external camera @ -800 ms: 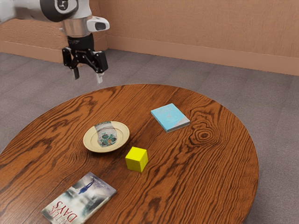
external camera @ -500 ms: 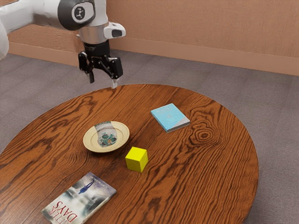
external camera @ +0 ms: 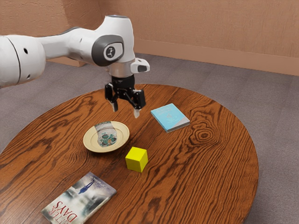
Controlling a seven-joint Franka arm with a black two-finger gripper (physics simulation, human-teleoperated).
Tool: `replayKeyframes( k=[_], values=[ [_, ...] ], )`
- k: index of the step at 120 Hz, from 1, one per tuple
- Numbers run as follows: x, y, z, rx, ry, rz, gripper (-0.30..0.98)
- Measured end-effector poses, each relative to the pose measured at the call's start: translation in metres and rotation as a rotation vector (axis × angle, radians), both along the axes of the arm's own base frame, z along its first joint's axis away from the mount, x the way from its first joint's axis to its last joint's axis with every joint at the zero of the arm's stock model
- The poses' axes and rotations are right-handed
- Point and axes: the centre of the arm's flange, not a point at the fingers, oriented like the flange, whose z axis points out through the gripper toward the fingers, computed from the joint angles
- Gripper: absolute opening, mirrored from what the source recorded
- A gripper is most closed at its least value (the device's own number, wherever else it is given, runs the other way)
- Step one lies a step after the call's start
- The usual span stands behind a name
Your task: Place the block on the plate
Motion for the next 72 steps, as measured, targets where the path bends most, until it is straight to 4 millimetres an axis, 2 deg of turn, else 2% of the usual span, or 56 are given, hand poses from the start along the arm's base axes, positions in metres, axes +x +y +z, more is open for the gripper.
replayKeyframes(
  k=[12,30,72],
  values=[
    [0.001,-0.007,-0.018,-0.008,0.004,-0.006,0.69],
    [-0.018,-0.014,-0.054,-0.021,0.034,-0.003,0.69],
    [-0.021,-0.021,-0.1,-0.069,0.039,0.024,0.69]
  ],
)
